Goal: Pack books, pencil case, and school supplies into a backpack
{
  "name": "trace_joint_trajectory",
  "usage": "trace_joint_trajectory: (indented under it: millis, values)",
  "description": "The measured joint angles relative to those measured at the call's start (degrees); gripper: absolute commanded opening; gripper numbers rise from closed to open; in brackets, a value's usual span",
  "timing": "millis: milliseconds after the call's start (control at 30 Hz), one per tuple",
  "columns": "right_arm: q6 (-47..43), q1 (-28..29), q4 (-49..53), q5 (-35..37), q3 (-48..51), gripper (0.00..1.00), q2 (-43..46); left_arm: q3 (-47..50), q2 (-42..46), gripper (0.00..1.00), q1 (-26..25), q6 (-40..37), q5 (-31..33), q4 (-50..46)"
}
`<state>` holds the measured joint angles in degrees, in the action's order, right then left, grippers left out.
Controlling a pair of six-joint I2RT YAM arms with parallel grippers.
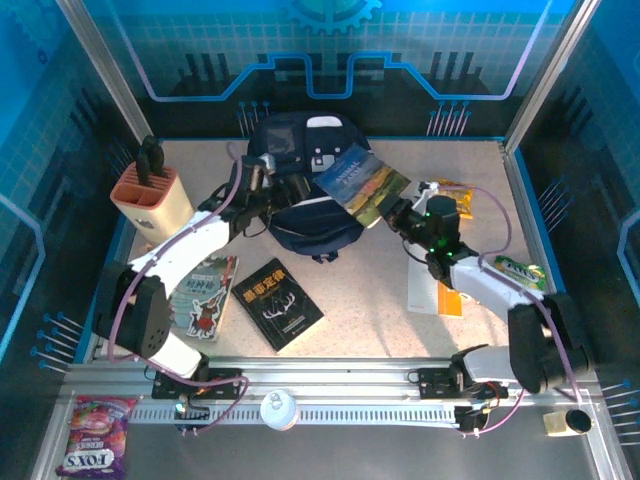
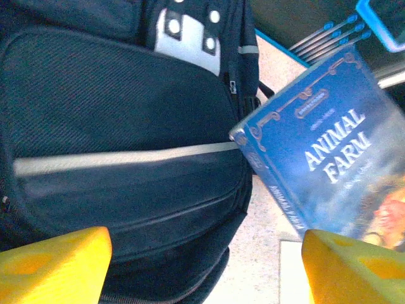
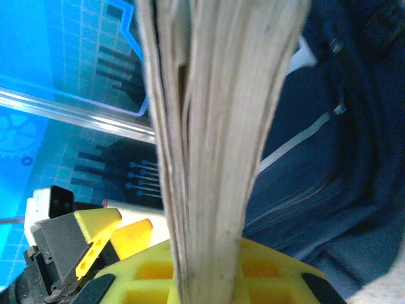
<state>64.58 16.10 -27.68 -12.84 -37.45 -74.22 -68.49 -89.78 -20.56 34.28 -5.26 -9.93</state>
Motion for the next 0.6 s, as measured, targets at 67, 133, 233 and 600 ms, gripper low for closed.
trace_joint_trajectory:
  millis: [67,133,233,600]
  values:
    - [-2.27,-2.21,3.93,0.0,0.02,0.06,3.37,-6.14,-3.78,0.84,-2.05,-6.73,2.05,-4.63]
    - [-4.48,-4.42,7.96,0.02,0.17,0.06,6.62,-12.41,-8.33,0.85,-4.61,-14.95,4.85,-8.63]
    - [-6.97,-7.08,13.38,0.0,0.66,0.06,10.27,-18.49,-13.73,0.84,-7.26,-24.79,7.89,-12.81]
    - [-11.32,-11.34,26.4,-0.13,2.69,0.06,16.02,-30.75,-27.54,0.78,-7.98,-50.95,8.81,-25.68]
